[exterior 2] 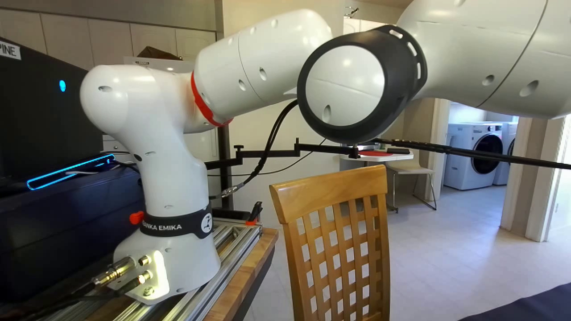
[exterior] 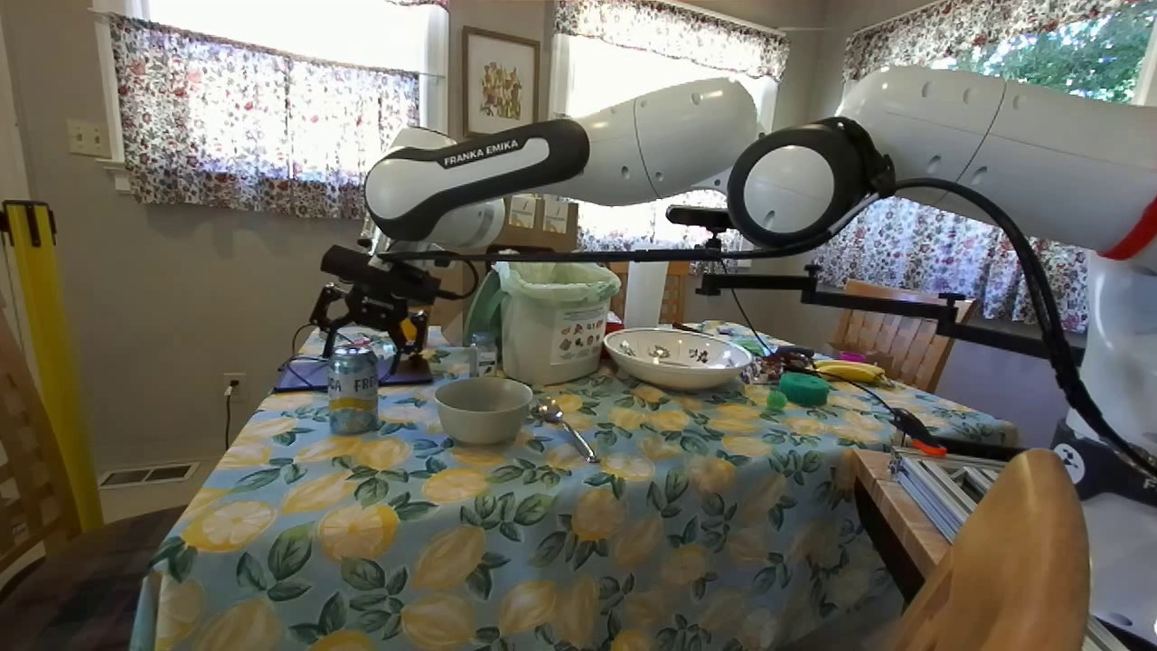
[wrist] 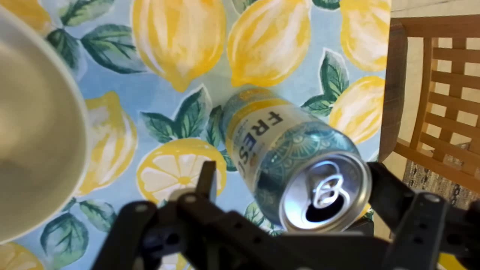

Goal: Move the can forward

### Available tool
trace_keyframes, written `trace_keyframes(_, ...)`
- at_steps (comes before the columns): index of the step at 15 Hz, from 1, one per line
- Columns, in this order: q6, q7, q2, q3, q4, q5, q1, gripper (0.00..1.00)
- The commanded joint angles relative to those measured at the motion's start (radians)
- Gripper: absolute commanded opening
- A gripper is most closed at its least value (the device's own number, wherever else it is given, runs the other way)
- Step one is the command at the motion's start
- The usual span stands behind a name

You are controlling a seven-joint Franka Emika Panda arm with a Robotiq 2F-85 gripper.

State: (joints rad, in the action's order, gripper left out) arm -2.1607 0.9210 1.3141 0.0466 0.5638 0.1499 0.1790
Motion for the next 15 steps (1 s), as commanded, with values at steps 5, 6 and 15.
trace_keyframes(5,-0.006,0.055,0.051,0.01,-0.076,-0.003,-0.007,0.49)
trace_keyframes(6,-0.006,0.053,0.05,0.009,-0.076,-0.003,-0.008,0.45)
trace_keyframes(15,0.124,-0.088,-0.007,-0.063,-0.076,0.015,-0.001,0.43)
